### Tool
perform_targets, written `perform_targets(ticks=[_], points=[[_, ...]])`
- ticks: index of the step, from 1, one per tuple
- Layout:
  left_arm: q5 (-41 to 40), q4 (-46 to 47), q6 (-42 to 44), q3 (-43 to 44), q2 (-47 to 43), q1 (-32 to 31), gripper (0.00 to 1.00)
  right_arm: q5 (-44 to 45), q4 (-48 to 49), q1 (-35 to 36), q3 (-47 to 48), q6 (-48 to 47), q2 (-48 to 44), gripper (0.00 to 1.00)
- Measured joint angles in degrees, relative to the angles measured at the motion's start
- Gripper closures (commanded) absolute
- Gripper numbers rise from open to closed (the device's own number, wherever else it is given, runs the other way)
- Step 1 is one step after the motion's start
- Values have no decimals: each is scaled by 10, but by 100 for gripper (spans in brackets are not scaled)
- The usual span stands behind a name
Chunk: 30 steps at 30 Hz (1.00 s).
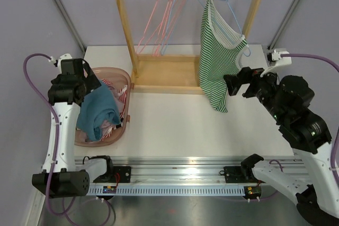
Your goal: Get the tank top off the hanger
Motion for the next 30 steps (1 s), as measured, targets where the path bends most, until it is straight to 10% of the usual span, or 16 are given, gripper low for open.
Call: perform_targets(ticks=[8, 15, 30], points=[[81, 7, 12, 0, -3, -9, 1, 152, -47, 0, 57, 4, 94, 1], [141, 33, 35, -17, -40, -158, 1, 222, -52, -2, 131, -34, 164, 1], [187, 111, 34, -160, -106, -408, 1, 79, -92, -151, 506, -113, 498, 10]])
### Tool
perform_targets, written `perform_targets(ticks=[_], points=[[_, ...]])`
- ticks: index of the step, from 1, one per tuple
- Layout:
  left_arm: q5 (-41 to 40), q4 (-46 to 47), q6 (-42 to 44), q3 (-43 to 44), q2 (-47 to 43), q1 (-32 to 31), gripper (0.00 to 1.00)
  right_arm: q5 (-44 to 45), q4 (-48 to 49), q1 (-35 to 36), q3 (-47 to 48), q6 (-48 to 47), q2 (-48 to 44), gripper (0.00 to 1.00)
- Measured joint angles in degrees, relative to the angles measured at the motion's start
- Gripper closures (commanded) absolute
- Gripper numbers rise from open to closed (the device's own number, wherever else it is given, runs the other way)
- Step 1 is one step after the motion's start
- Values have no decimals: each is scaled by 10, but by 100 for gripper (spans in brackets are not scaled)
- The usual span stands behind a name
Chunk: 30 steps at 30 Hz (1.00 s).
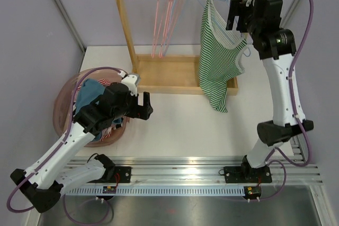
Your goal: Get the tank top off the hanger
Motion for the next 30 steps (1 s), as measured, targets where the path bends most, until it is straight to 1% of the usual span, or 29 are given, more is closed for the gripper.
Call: perform_targets(ticks=[1, 3, 4, 5, 7, 10, 11, 12, 13, 15, 18, 24, 30], points=[[2, 1, 0, -4, 0, -4, 1, -19, -7, -11, 32, -2, 27, 17], [3, 5, 1, -9, 0, -7, 1, -54, -25, -27, 78, -4, 68, 26], [3, 6, 2, -10, -1, -7, 1, -68, -35, -33, 99, -6, 88, 34], [3, 7, 3, -10, -1, -7, 1, -84, -43, -38, 116, -8, 104, 37], [3, 9, 5, -10, -2, -7, 1, -112, -59, -41, 136, -10, 125, 48], [3, 9, 8, -10, -2, -7, 1, -149, -73, -41, 140, -10, 135, 58], [3, 9, 9, -10, -2, -7, 1, -160, -75, -41, 140, -9, 135, 68], [2, 9, 10, -10, -2, -7, 1, -172, -75, -41, 140, -6, 135, 74], [2, 9, 11, -10, -2, -7, 1, -180, -74, -41, 140, -7, 135, 79], [2, 9, 12, -10, -2, -7, 1, -194, -74, -41, 140, -2, 135, 85], [3, 9, 14, -10, -2, -7, 1, -214, -74, -41, 140, 7, 135, 100], [3, 9, 15, -11, -2, -7, 1, -249, -73, -41, 143, 32, 135, 100], [2, 9, 15, -16, -2, -7, 1, -265, -71, -41, 159, 58, 135, 100]])
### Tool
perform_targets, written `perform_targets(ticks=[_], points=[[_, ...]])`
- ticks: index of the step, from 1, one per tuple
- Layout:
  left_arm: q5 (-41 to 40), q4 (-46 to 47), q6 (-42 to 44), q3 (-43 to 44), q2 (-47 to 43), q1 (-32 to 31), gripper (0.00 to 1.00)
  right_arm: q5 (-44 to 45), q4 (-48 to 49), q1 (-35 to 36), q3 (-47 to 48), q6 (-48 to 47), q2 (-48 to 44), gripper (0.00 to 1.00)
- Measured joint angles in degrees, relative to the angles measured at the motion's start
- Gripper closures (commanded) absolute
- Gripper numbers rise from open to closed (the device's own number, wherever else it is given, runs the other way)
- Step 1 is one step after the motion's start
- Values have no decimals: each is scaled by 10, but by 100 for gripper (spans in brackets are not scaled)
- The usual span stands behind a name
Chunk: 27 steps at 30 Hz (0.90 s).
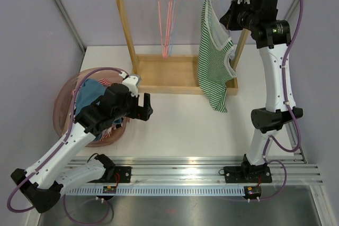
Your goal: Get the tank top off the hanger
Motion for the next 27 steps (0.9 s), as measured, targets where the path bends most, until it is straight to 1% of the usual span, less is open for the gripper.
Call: perform_targets(ticks=[7, 11, 14, 16, 23, 27], points=[[0, 1, 0, -1, -7, 0, 1, -4, 1, 0, 3, 13, -30, 100], [3, 4, -3, 1, -17, 0, 1, -19, 3, 0, -27, 19, -80, 100], [3, 2, -11, 20, -18, -2, 1, -33, 6, 0, -87, 24, -136, 100], [0, 2, -17, 48, -18, -11, 1, -43, 4, 0, -139, 28, -179, 100], [-42, 41, -27, 180, -7, -95, 1, -88, -9, 0, -339, 51, -334, 100], [-76, 84, -12, 234, 23, -134, 1, -123, -36, 0, -409, 60, -414, 100]])
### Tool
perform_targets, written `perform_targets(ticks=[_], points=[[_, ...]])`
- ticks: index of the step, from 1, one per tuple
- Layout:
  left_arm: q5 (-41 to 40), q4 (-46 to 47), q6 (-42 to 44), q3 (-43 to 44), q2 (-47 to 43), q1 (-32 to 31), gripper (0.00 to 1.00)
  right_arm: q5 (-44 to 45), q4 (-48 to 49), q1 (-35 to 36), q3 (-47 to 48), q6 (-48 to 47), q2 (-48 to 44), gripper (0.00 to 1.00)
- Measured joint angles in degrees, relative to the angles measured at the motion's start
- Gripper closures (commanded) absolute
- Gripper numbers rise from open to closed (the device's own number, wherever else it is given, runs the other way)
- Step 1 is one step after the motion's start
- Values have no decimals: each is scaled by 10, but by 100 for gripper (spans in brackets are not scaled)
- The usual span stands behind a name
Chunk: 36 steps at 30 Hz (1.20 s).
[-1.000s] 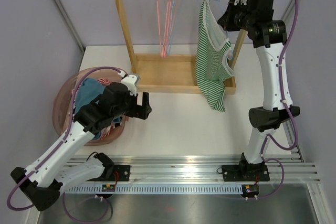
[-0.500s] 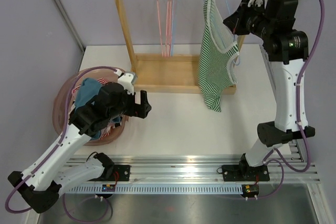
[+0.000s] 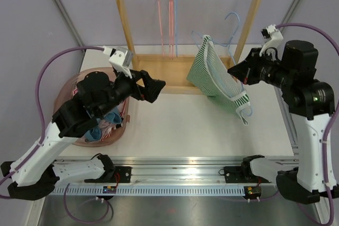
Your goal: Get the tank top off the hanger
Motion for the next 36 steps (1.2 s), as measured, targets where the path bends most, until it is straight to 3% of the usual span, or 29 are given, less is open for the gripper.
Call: perform_targets(ticks=[12, 18, 25, 28, 29, 32, 36], points=[[-83, 107, 149, 58, 140, -152, 2, -90, -95, 0, -9, -3, -137, 100], [-98, 139, 177, 76, 171, -162, 12, -133, -100, 0, 4, -3, -143, 100], [-119, 173, 203, 91, 191, -162, 38, -166, -100, 0, 8, -3, -148, 100], [-133, 180, 212, 93, 202, -162, 63, -175, -100, 1, 10, -3, -154, 100], [-136, 183, 214, 93, 205, -162, 79, -175, -100, 2, 11, -3, -155, 100], [-154, 184, 218, 93, 211, -163, 100, -173, -101, 7, 12, -4, -155, 100], [-209, 183, 220, 93, 210, -163, 100, -164, -100, 22, 10, -15, -155, 100]])
